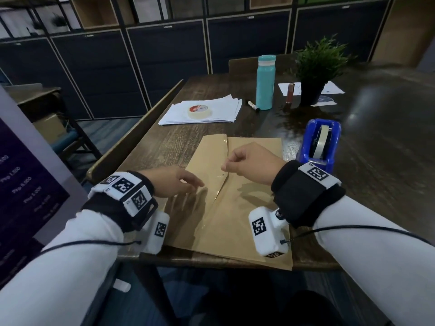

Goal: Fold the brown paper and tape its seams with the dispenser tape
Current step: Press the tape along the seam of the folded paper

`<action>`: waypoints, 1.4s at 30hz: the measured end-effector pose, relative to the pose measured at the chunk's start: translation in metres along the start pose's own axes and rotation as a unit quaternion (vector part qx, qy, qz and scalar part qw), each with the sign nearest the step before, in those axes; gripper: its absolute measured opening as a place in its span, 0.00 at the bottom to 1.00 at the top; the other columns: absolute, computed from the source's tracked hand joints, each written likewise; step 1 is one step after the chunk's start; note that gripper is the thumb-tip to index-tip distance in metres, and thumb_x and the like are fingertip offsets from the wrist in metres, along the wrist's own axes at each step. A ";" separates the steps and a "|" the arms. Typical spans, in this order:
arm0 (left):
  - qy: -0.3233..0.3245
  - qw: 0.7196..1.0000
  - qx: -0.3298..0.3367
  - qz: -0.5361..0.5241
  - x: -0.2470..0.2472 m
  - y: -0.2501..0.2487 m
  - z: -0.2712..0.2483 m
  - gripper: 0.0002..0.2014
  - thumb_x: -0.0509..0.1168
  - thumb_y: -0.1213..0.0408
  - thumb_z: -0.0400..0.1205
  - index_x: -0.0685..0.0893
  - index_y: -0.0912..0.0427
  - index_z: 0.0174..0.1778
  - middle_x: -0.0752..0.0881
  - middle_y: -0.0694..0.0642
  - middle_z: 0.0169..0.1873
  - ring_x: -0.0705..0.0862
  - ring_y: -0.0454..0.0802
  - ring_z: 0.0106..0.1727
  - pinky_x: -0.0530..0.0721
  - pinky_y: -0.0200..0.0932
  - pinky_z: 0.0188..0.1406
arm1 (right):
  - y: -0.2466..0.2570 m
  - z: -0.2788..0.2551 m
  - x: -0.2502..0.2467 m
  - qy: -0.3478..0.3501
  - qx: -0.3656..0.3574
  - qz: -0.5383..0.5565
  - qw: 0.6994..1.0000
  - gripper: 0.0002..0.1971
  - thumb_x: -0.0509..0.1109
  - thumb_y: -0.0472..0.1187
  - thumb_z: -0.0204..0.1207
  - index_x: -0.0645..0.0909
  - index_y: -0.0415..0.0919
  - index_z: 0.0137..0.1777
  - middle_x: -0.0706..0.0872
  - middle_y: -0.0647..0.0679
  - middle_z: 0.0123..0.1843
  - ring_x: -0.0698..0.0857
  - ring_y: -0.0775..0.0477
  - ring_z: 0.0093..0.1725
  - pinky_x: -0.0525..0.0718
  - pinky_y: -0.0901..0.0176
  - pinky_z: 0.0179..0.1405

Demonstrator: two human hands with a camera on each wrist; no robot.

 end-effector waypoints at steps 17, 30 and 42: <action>0.022 0.996 0.020 0.084 0.011 0.002 0.017 0.33 0.74 0.57 0.76 0.71 0.39 0.77 0.73 0.44 0.54 0.79 0.48 0.63 0.79 0.43 0.61 | -0.032 0.008 0.043 0.075 0.119 0.014 0.990 0.08 0.75 0.42 0.74 0.86 0.35 0.41 0.84 0.45 0.37 0.82 0.45 0.45 0.80 0.55 0.52; 0.011 0.995 0.027 0.095 0.011 0.006 0.021 0.33 0.75 0.50 0.74 0.72 0.38 0.76 0.74 0.47 0.56 0.79 0.50 0.64 0.79 0.48 0.63 | -0.035 0.009 0.047 0.074 0.133 -0.010 0.988 0.13 0.75 0.44 0.73 0.87 0.33 0.48 0.83 0.44 0.41 0.81 0.44 0.46 0.77 0.58 0.49; 0.006 0.997 0.027 0.076 0.011 0.009 0.023 0.34 0.76 0.50 0.73 0.73 0.38 0.75 0.74 0.44 0.54 0.80 0.49 0.62 0.80 0.47 0.61 | -0.034 0.009 0.052 0.094 0.131 -0.043 0.986 0.14 0.75 0.46 0.73 0.84 0.33 0.48 0.81 0.45 0.38 0.80 0.43 0.47 0.76 0.56 0.49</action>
Point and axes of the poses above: each hand's wrist, its own z-axis towards the middle knuckle, its own x-axis out of the palm, y = z × x, the point moved 9 cm from there along z, towards the middle knuckle
